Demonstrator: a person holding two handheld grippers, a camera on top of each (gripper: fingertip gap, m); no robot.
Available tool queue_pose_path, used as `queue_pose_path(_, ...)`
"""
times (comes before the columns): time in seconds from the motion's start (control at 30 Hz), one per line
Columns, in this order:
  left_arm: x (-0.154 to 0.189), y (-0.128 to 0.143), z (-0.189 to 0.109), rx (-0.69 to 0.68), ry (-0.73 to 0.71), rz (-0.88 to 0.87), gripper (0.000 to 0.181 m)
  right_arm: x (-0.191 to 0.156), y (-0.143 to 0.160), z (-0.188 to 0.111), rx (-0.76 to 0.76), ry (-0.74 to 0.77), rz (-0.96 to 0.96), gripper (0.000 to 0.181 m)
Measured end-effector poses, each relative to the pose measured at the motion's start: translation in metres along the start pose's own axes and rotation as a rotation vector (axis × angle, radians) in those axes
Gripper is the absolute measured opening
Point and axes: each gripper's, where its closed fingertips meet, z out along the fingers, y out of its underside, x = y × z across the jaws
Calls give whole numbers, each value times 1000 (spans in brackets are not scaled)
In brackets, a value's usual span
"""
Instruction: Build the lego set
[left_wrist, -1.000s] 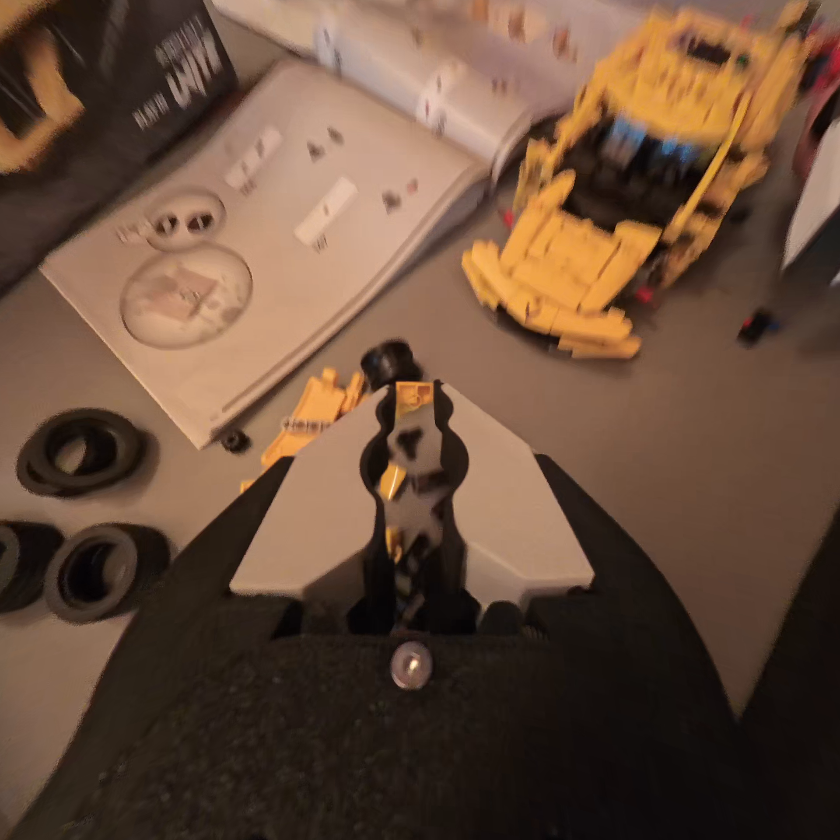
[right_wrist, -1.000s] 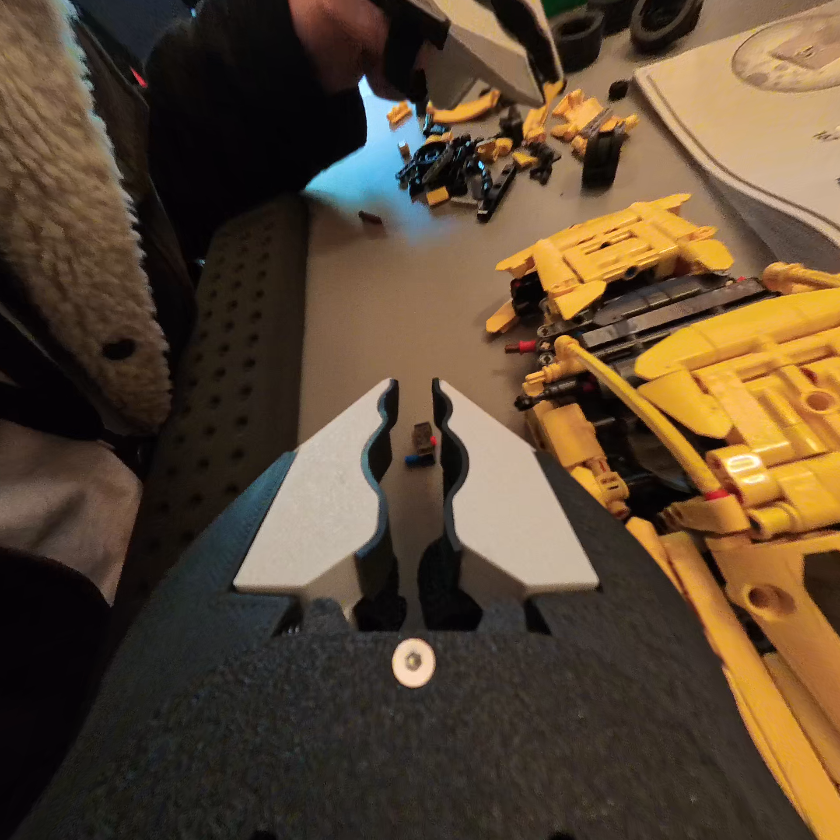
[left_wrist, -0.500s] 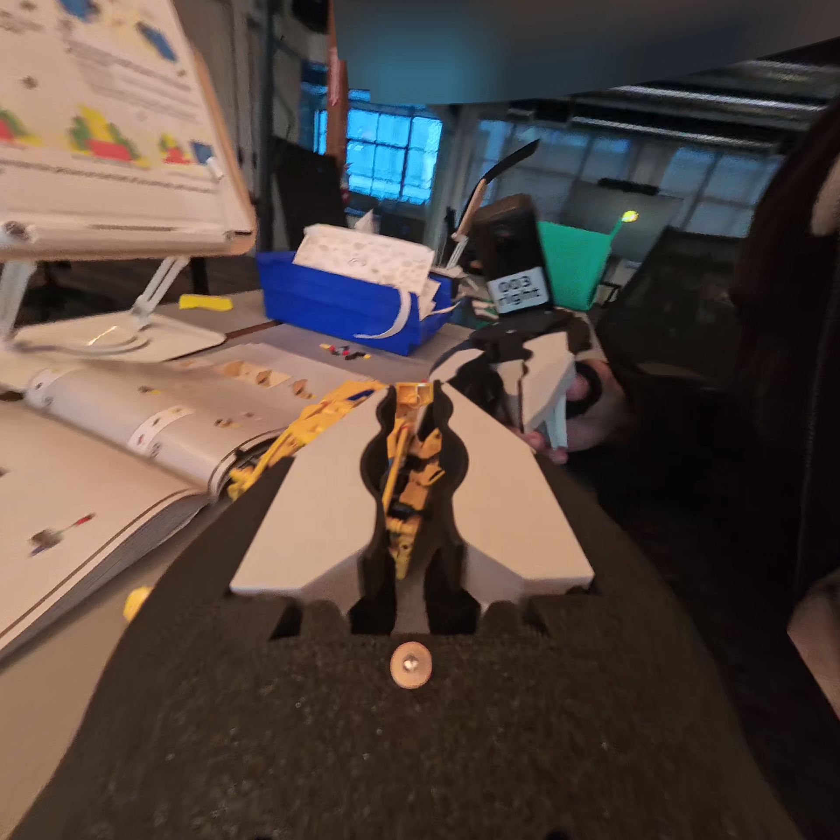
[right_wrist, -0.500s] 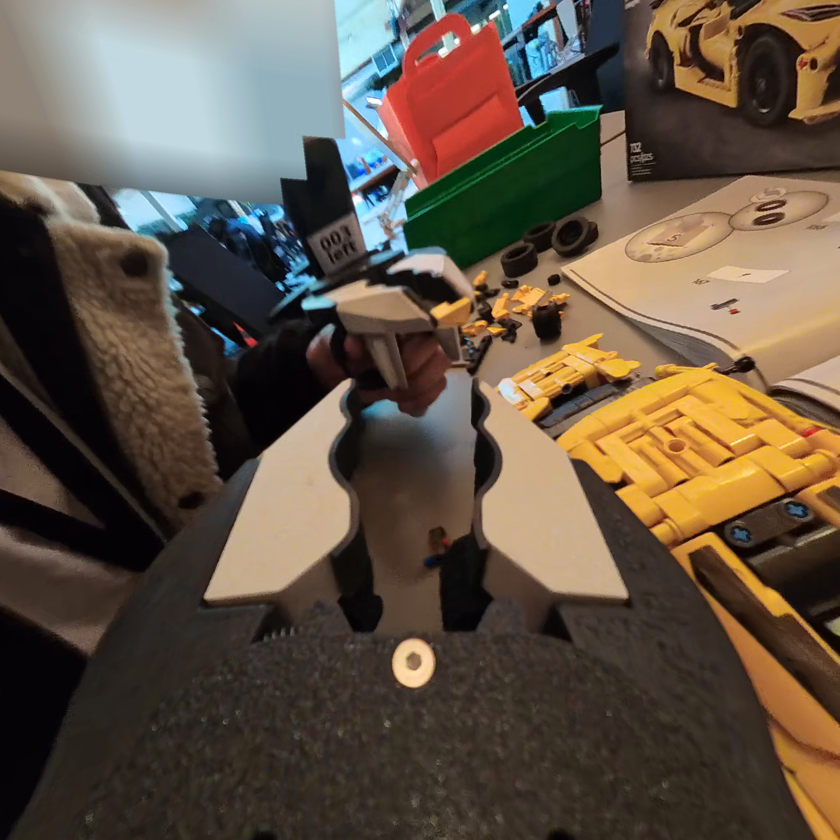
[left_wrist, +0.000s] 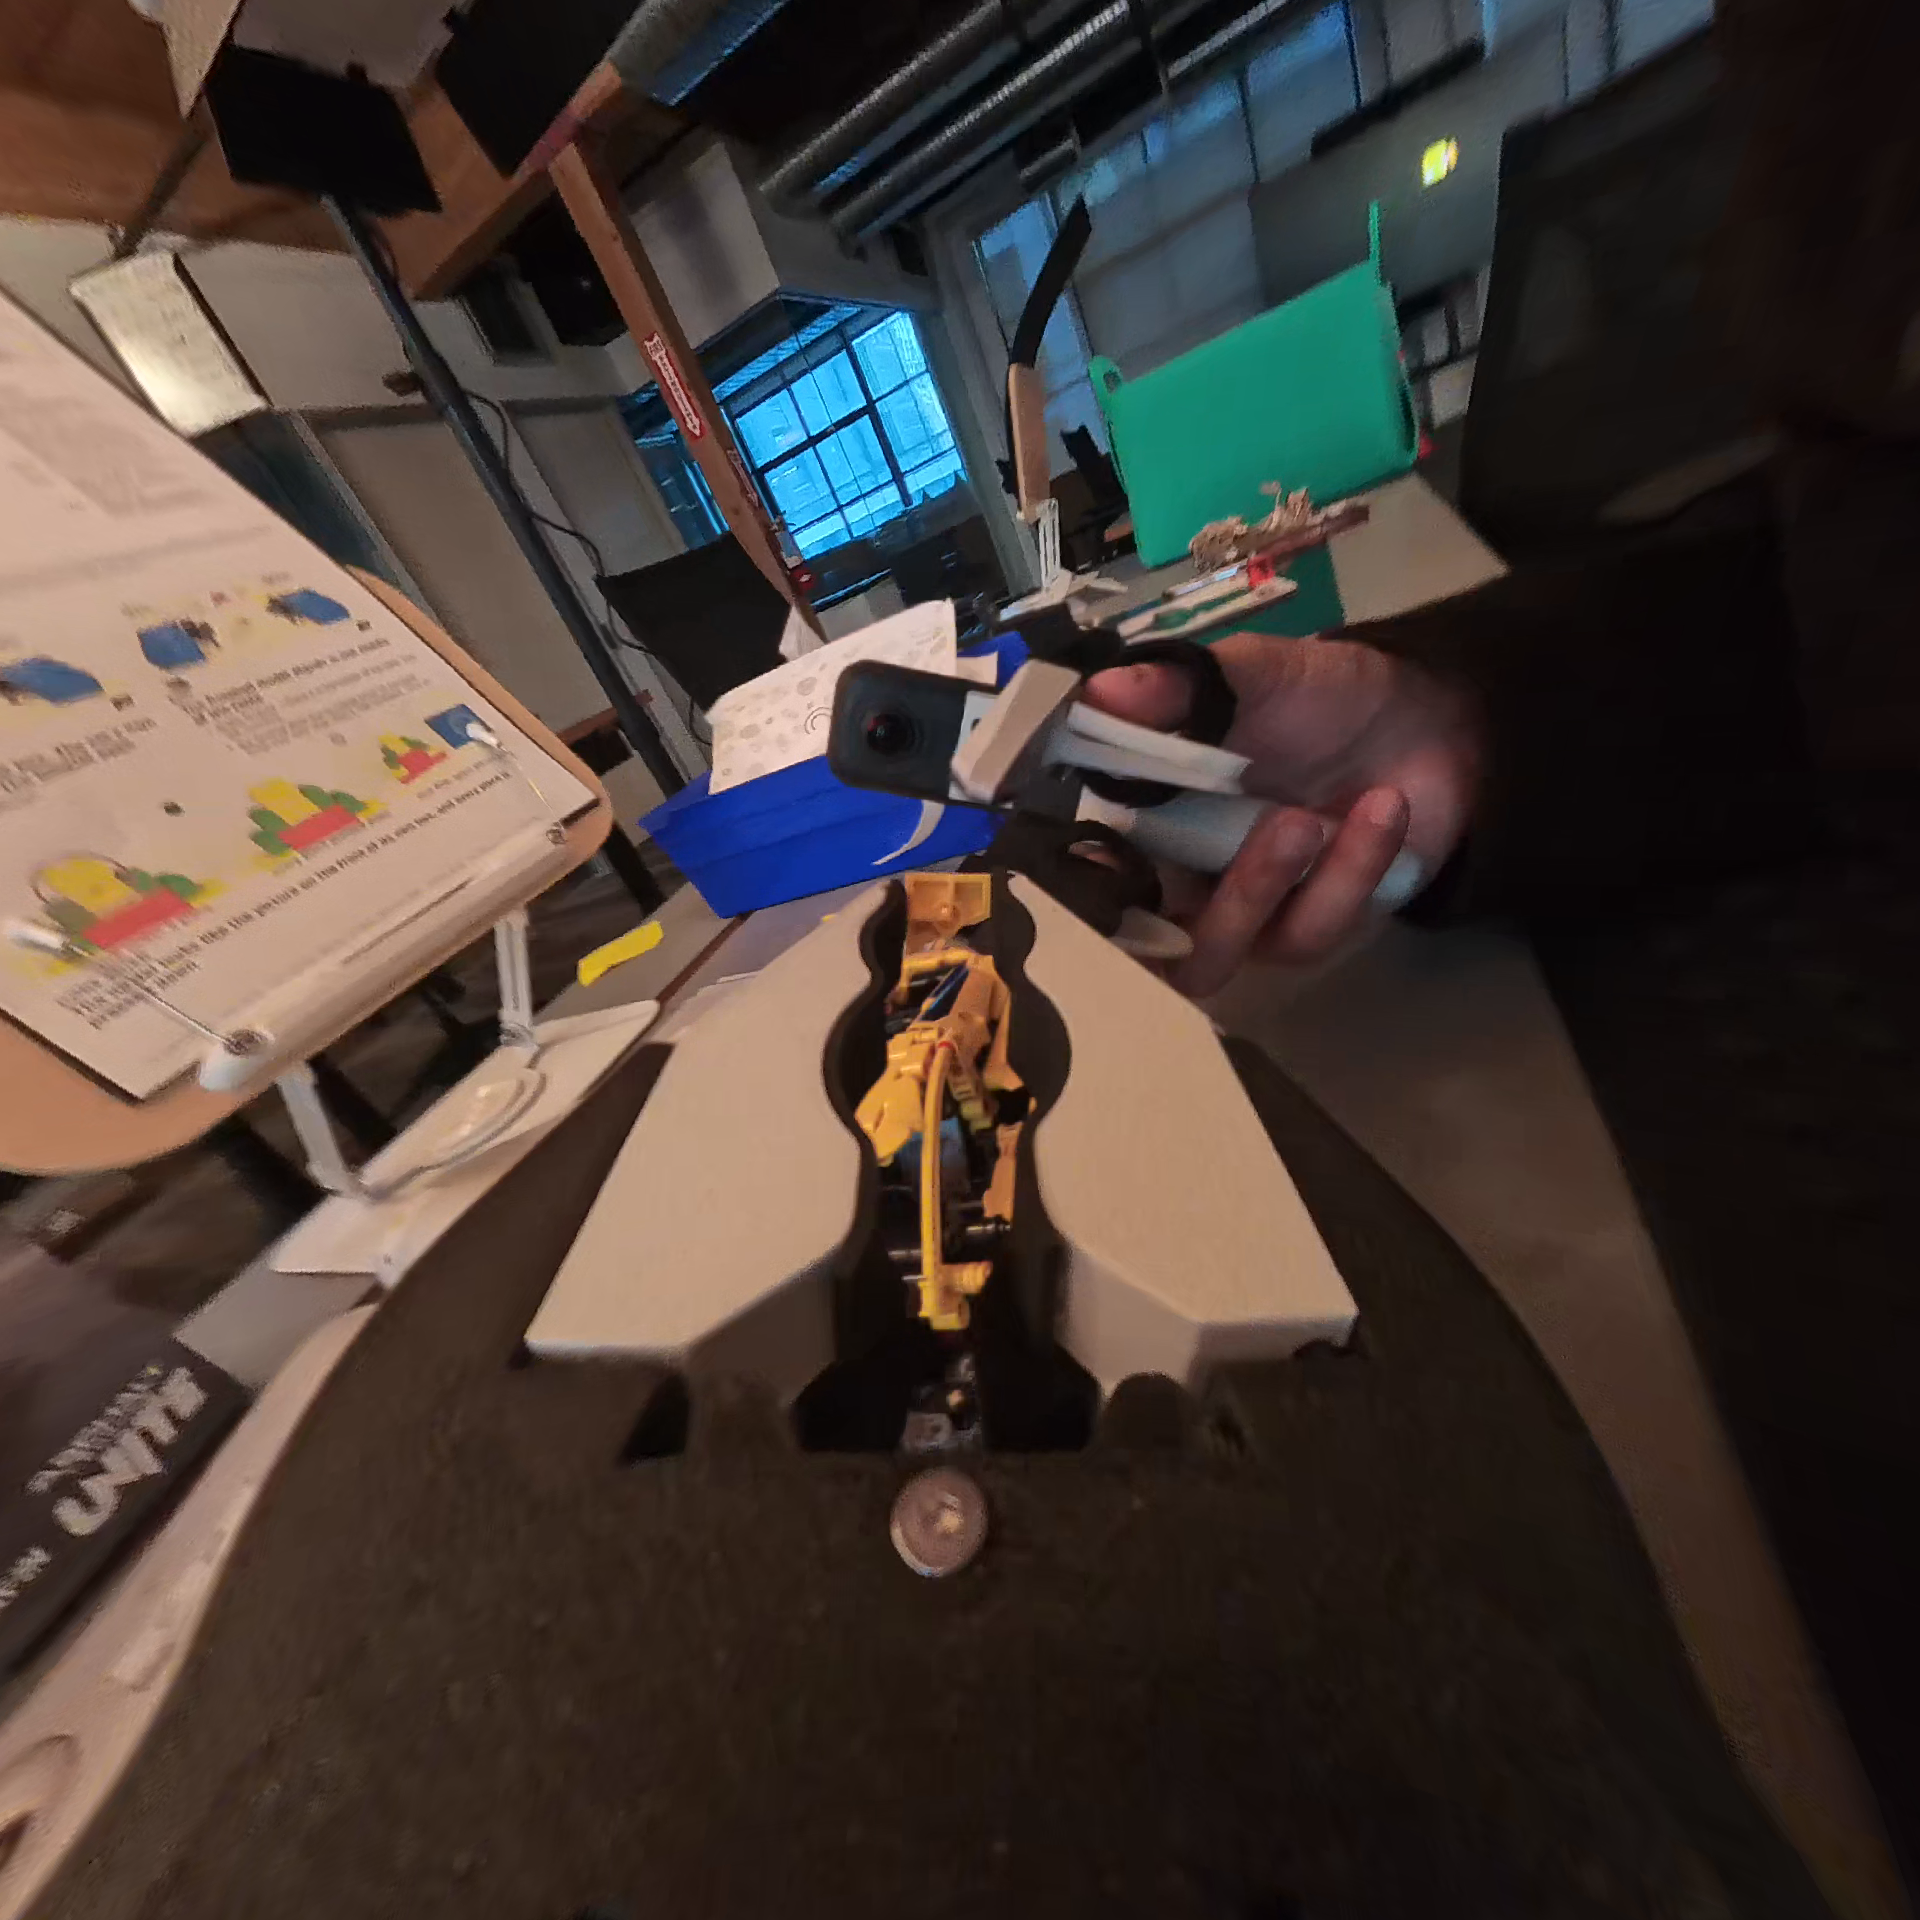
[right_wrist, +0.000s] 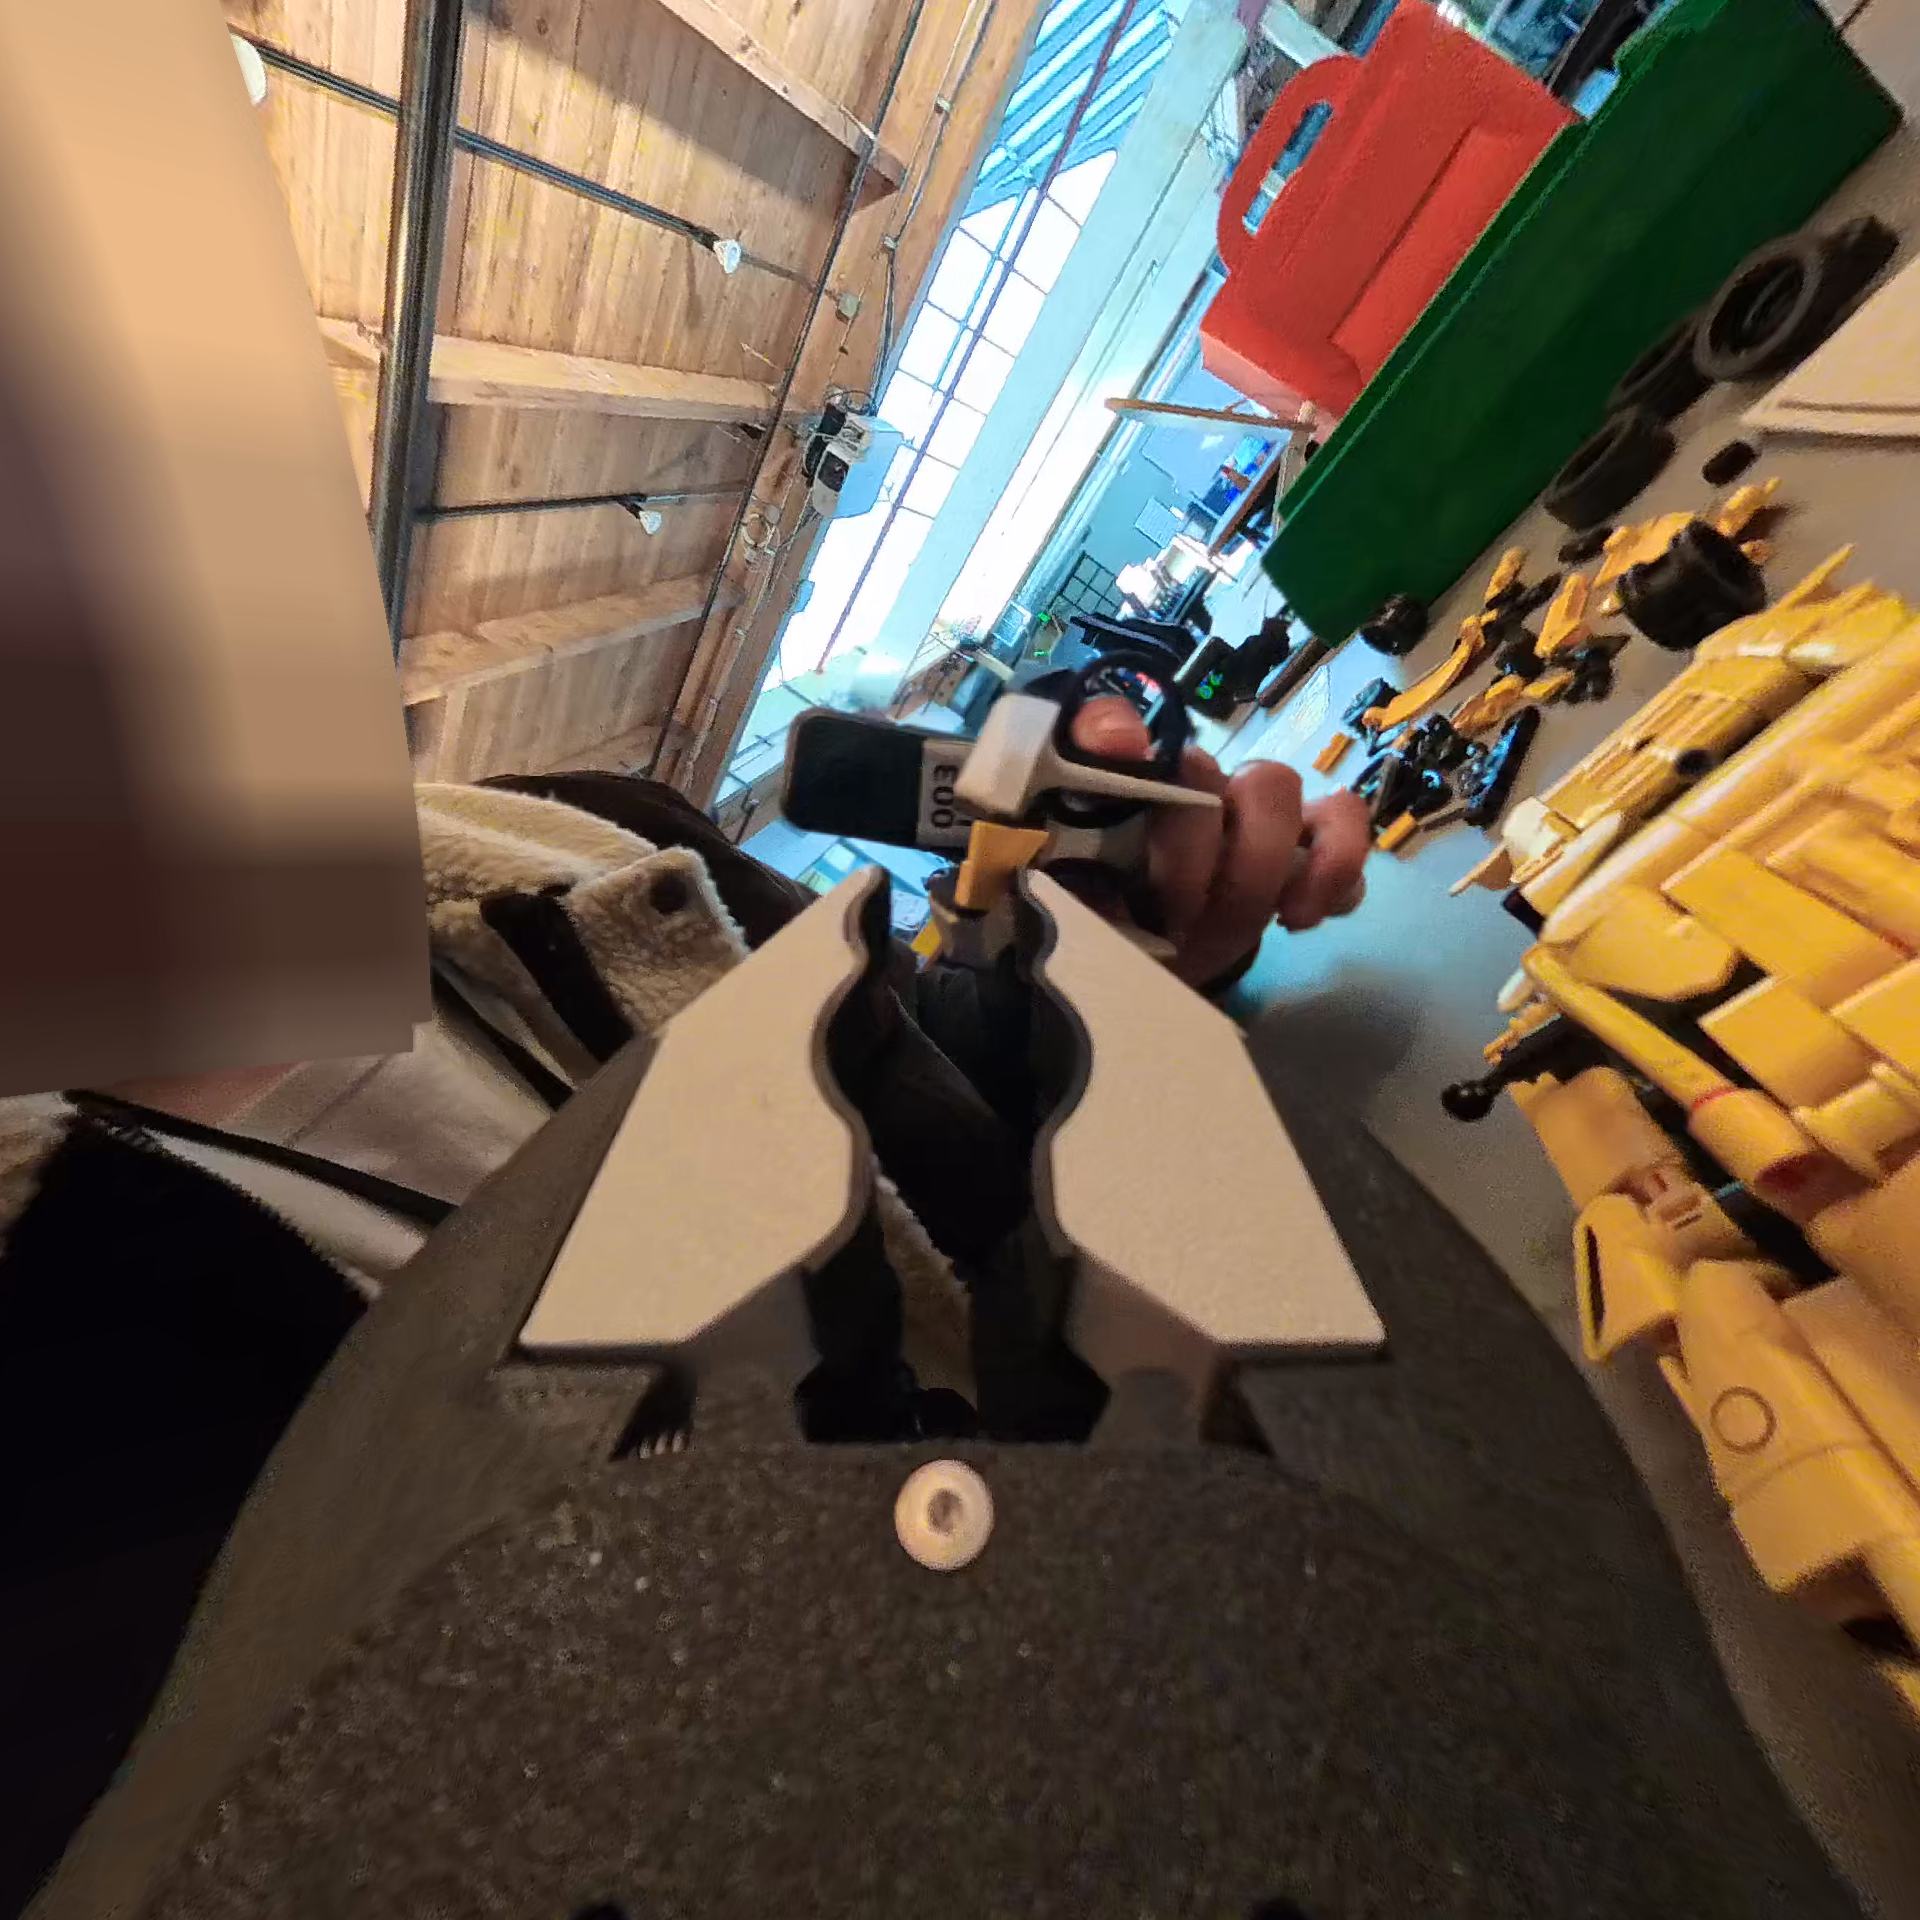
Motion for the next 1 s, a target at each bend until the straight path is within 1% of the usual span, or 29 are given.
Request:
queue_pose_path(0.07, 5, 0, 1, -13, 6, 55, 16, 5, 4, 0, -20, 39, -16, 10)
queue_pose_path(0.17, 6, 3, 0, -34, 4, 98, 16, 8, 5, -1, -33, 76, -43, 7)
queue_pose_path(0.23, 4, 11, 0, -72, -5, 77, 16, 17, 5, -3, -45, 169, -119, 7)
queue_pose_path(0.27, 4, 16, 0, -97, -9, 46, 17, 25, 4, -5, -65, 259, -190, 6)
queue_pose_path(0.33, -1, 21, -5, -111, -32, -42, 17, 40, -2, -17, -110, 497, -427, 6)
queue_pose_path(0.4, -18, 20, -14, -97, -101, -142, 16, 51, -10, -37, -211, 782, -731, 6)
queue_pose_path(0.43, -28, 21, -18, -97, -140, -201, 17, 57, -18, -50, -282, 958, -914, 7)
queue_pose_path(0.47, -38, 24, -23, -108, -178, -264, 17, 58, -22, -59, -359, 1091, -1085, 6)
queue_pose_path(0.5, -46, 29, -27, -125, -201, -322, 17, 59, -24, -64, -428, 1181, -1215, 6)
queue_pose_path(0.57, -52, 38, -31, -165, -205, -413, 17, 62, -24, -69, -521, 1287, -1350, 6)
queue_pose_path(0.63, -55, 45, -33, -197, -209, -448, 18, 62, -24, -67, -557, 1324, -1423, 6)
queue_pose_path(0.7, -57, 45, -34, -195, -223, -447, 18, 60, -28, -67, -569, 1364, -1490, 6)
queue_pose_path(0.87, -61, 50, -37, -229, -251, -484, 17, 63, -25, -68, -588, 1360, -1500, 6)
queue_pose_path(0.93, -63, 54, -40, -250, -264, -523, 17, 60, -21, -63, -556, 1284, -1445, 6)
queue_pose_path(0.97, -63, 57, -42, -268, -271, -553, 17, 60, -11, -59, -562, 1190, -1360, 6)
queue_pose_path(1.0, -64, 59, -44, -281, -274, -579, 17, 60, 7, -55, -616, 1061, -1240, 7)
